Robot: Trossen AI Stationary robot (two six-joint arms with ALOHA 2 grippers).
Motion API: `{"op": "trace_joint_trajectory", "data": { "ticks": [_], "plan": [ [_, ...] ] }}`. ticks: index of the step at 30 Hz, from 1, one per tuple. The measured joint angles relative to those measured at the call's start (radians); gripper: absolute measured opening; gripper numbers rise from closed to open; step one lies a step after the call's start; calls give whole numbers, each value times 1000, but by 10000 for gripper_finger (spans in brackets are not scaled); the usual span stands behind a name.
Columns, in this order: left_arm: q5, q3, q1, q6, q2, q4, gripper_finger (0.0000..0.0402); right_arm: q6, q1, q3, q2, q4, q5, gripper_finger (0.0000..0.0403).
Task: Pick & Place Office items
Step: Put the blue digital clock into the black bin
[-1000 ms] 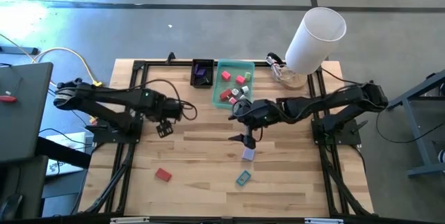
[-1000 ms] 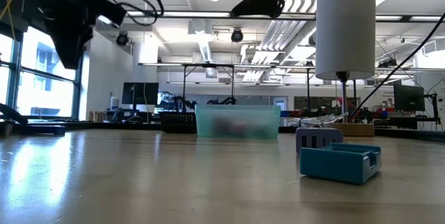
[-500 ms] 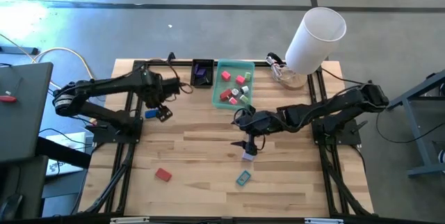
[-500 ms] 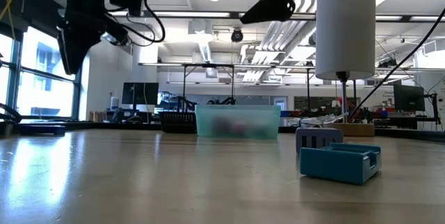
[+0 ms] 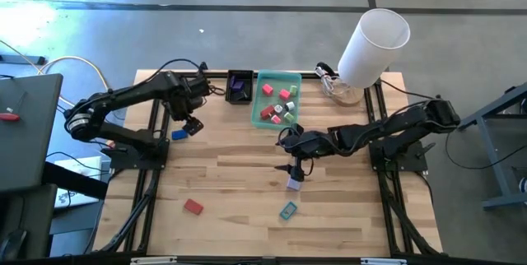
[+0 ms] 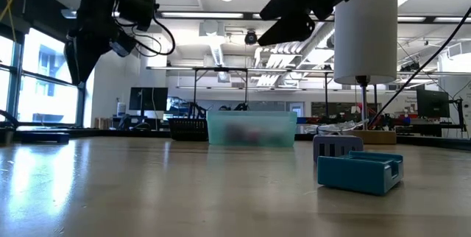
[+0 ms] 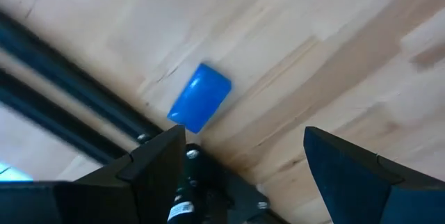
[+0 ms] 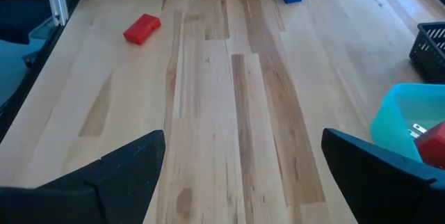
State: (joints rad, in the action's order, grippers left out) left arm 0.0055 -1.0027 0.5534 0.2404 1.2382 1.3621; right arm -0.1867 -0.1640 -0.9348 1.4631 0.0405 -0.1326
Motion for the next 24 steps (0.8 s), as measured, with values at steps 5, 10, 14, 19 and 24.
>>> {"op": "trace_joint_trajectory", "data": {
  "ticks": [5, 10, 14, 19, 24],
  "plan": [
    [-145, 41, -41, 79, 45, -7, 284, 31, 3, 0, 0, -12, 0, 375],
    [-135, 45, -43, 46, 177, -12, 284, 54, 8, 0, 0, -24, 2, 375],
    [-134, 45, -45, 19, 302, 25, 284, 60, 16, 0, 0, -24, 2, 375],
    [-134, 45, -56, -32, 420, 18, 284, 59, 22, 0, 0, -23, 3, 375],
    [-132, 44, -76, -113, 488, -15, 284, 60, 21, 0, 0, -22, 5, 375]
  ]
}}
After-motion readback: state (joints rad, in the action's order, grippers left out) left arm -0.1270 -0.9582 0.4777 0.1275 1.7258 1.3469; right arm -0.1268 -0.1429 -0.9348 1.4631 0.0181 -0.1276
